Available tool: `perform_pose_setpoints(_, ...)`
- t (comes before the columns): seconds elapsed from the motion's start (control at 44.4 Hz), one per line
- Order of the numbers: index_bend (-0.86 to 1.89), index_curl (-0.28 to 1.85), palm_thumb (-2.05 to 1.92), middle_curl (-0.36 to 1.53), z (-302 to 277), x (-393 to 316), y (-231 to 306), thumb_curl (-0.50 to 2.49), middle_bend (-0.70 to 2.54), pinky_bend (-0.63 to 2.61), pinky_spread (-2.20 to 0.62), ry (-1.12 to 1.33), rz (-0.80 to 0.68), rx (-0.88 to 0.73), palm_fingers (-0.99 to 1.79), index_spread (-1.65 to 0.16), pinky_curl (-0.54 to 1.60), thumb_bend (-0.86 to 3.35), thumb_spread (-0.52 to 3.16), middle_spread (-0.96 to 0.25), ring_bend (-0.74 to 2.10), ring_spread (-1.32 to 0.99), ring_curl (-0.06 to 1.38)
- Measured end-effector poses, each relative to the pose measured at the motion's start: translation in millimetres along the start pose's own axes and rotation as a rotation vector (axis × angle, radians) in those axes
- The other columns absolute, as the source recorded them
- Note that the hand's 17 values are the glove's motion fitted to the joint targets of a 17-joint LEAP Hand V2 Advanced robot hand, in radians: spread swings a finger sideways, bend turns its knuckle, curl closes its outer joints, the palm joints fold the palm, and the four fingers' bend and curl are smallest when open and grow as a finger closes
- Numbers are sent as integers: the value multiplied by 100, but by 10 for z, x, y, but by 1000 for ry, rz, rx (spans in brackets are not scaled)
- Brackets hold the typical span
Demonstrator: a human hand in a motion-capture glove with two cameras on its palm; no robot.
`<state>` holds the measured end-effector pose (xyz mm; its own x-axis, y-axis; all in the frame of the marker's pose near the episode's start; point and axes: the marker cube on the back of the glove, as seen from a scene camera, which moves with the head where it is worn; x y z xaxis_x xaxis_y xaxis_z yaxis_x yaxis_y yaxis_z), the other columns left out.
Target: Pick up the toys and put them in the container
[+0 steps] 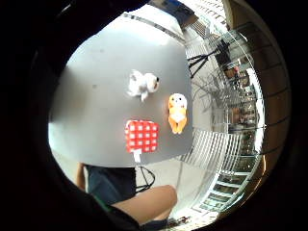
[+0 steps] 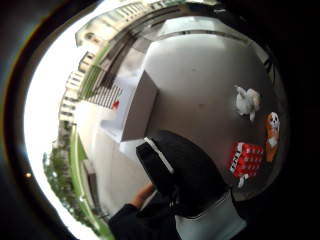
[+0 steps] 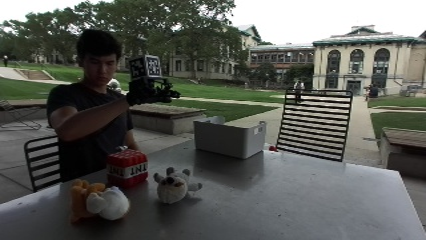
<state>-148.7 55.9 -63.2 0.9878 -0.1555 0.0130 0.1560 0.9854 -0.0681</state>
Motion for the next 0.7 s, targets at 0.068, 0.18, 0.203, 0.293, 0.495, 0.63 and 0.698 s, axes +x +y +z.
perform_pose_setpoints(0.068,19,28,-8,30,10,343,171,14,28,56,3,5,19,2,0,-25,29,-6,122,0,23,1,15)
perform_pose_setpoints(0.18,21,31,-11,30,96,756,412,14,26,56,4,7,31,26,2,-26,29,-8,116,1,23,2,16)
perform_pose_setpoints(0.203,21,31,-11,31,131,847,446,14,25,56,4,6,37,32,2,-26,29,-8,115,1,23,2,16)
perform_pose_setpoints(0.293,19,33,-12,32,338,1222,574,14,25,56,5,-7,61,33,2,-26,30,-8,111,1,22,2,17)
perform_pose_setpoints(0.495,17,34,-12,33,987,1648,1001,14,24,58,6,-59,125,-37,0,-28,31,-9,105,1,22,2,19)
perform_pose_setpoints(0.63,16,34,-11,35,1400,1795,1186,14,24,60,6,-61,148,-96,-2,-28,32,-8,103,0,21,1,19)
perform_pose_setpoints(0.698,17,34,-10,35,1617,1889,1234,14,22,62,6,-51,146,-122,-2,-29,33,-7,104,0,21,1,20)
